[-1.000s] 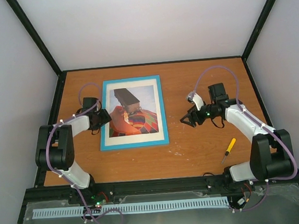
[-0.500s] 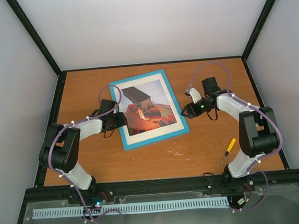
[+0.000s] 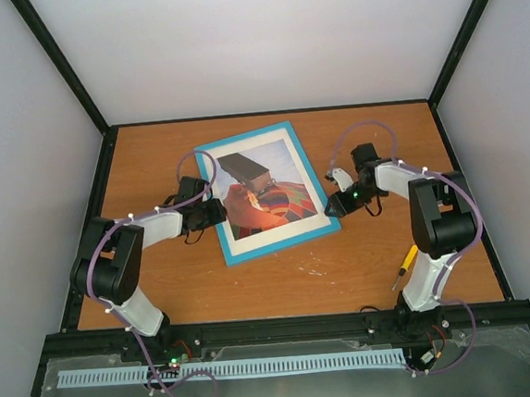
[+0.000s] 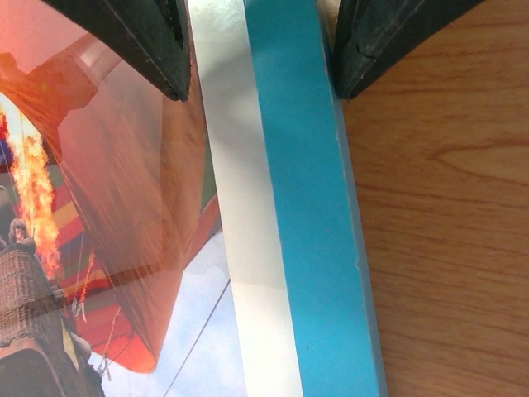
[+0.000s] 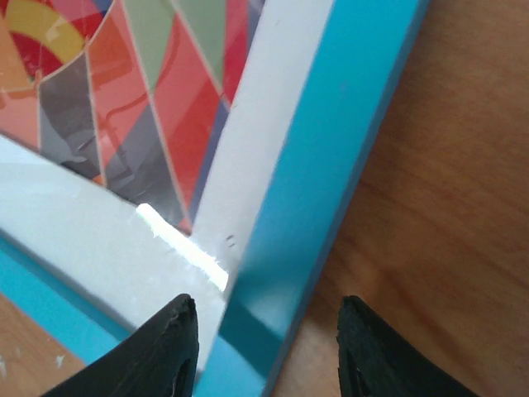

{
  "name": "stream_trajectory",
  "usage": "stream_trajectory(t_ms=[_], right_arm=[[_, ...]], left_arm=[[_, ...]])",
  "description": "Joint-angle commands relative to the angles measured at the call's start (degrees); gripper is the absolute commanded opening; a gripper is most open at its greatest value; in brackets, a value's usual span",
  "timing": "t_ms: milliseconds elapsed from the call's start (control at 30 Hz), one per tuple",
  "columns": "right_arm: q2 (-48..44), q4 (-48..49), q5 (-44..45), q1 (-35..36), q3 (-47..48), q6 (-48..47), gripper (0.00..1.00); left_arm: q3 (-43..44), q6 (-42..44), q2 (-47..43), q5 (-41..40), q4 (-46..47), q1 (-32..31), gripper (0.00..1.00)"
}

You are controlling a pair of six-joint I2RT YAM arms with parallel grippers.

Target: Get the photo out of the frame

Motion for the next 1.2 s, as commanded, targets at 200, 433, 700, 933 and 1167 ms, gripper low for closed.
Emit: stream_trajectory(t_ms=[200,433,700,933,1167], right_arm=[[-3.97,-11.51,-6.59,1.46,-1.37,-12.83,0.42],[-8.29,-21.38,-9.77,2.90,-4.92,-24.27,0.43],[-11.30,-23.85,-7.54,4.04,-10.02,-27.23,0.45],[-26.56,-25.44,-4.44,4.07,-10.05,-31.22,0.47],[-40.73,-17.23,-1.68,9.90,-14.47,-35.67,0.55]], left_arm=[[-4.15,-0.01,-2.55,4.30,4.04,-2.40,0.43],[-8.20,-1.08,-6.70,6.05,5.15,-5.00,0.42],[-13.43,-6.56,-11.61,3.85,4.75,-10.76,0.42],[-17.18,-8.55,-27.09,-0.97,-0.69,-10.96,0.53],[-18.98,-4.73,-48.60,-0.36,-8.41,-11.84,0.54]])
